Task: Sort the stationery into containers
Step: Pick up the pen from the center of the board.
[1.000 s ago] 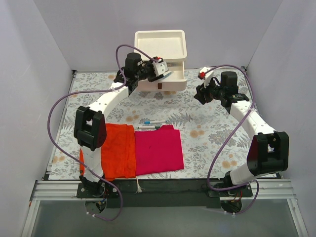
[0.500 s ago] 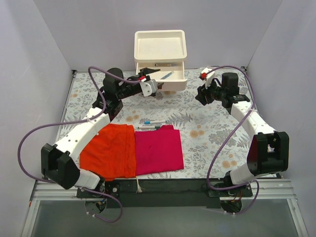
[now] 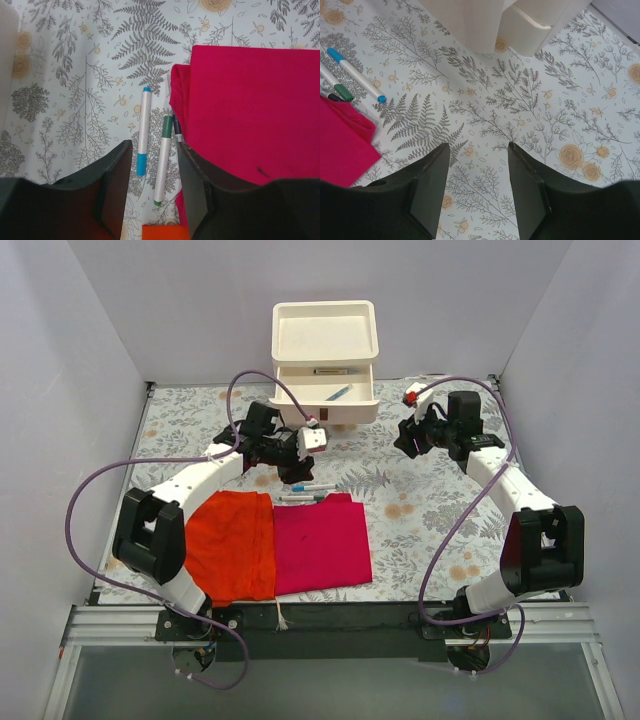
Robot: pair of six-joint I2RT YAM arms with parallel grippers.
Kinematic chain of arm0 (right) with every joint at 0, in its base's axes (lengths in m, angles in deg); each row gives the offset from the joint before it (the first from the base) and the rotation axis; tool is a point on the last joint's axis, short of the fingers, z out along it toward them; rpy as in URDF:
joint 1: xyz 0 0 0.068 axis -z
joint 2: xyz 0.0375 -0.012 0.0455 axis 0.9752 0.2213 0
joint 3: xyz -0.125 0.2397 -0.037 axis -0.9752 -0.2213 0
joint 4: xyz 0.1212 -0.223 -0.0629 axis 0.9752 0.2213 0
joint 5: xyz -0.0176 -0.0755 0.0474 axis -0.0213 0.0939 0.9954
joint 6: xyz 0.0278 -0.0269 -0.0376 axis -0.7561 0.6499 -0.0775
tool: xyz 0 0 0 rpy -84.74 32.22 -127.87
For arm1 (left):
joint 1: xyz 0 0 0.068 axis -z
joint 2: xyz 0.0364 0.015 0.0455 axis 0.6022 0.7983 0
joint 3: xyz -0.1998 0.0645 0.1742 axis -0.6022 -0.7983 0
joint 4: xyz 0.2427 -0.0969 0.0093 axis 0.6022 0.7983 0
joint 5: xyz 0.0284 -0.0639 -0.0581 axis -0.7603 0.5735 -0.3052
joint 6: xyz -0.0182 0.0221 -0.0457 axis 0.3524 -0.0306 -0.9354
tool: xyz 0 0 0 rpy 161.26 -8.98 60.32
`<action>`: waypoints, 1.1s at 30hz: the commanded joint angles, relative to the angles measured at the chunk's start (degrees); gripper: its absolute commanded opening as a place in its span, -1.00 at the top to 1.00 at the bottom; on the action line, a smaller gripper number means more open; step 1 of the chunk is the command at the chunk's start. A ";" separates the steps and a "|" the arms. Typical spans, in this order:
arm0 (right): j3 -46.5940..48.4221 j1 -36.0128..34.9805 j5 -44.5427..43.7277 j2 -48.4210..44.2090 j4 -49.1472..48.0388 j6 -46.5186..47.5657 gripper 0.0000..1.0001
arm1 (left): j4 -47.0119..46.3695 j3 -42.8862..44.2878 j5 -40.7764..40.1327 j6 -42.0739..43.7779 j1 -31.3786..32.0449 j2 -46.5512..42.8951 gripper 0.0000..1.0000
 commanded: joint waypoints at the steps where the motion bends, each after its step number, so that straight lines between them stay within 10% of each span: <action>1: -0.62 0.36 1.33 -0.76 -0.39 0.56 -0.18 | 3.89 0.39 -0.76 3.75 -0.07 0.45 0.21; 33: -1.50 0.36 1.15 0.46 -0.30 0.56 -0.18 | -4.90 -1.10 -10.52 5.69 -0.07 16.19 0.36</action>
